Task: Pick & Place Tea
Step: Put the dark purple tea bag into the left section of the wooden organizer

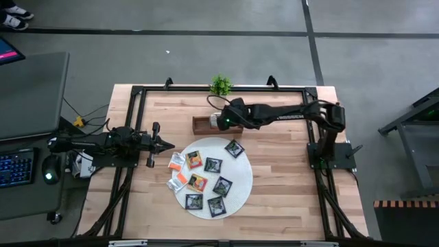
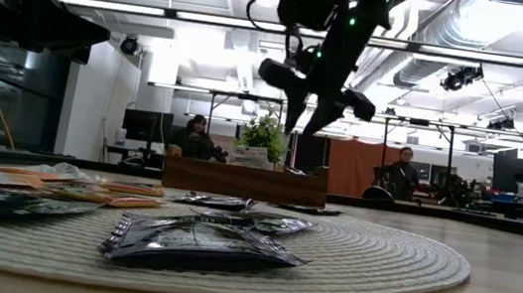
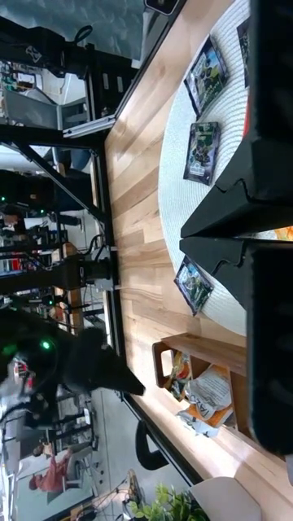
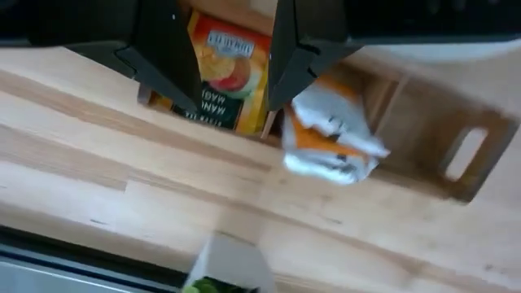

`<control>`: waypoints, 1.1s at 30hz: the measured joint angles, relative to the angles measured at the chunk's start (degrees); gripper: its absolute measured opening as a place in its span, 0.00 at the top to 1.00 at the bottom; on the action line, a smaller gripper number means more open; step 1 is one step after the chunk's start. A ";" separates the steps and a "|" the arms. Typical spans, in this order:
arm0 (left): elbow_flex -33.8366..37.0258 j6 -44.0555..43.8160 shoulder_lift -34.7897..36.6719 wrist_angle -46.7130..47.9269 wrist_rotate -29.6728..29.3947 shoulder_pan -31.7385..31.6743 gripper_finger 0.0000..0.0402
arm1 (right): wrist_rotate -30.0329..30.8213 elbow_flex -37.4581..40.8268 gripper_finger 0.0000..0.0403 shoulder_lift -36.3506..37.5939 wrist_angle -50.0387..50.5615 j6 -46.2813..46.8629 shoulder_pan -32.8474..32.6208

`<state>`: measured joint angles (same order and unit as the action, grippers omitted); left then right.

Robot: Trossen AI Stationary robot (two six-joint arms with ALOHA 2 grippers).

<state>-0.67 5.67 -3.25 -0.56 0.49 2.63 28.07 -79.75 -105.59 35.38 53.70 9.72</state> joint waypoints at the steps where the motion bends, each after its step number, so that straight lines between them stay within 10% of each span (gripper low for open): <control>1: 0.00 0.00 0.00 -0.01 0.02 0.00 1.00 | -0.25 0.00 0.66 0.58 0.39 -0.83 -0.45; 18: 0.00 0.00 -0.01 -0.01 0.00 -0.01 1.00 | -26.88 0.00 0.66 6.44 7.92 -31.28 -12.16; 33: 0.00 0.00 0.00 0.00 0.00 0.00 1.00 | -29.06 4.79 0.66 5.85 6.24 -33.46 -20.90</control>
<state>-0.67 5.67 -3.25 -0.56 0.49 2.63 -0.99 -74.95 -99.74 41.62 20.24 -11.18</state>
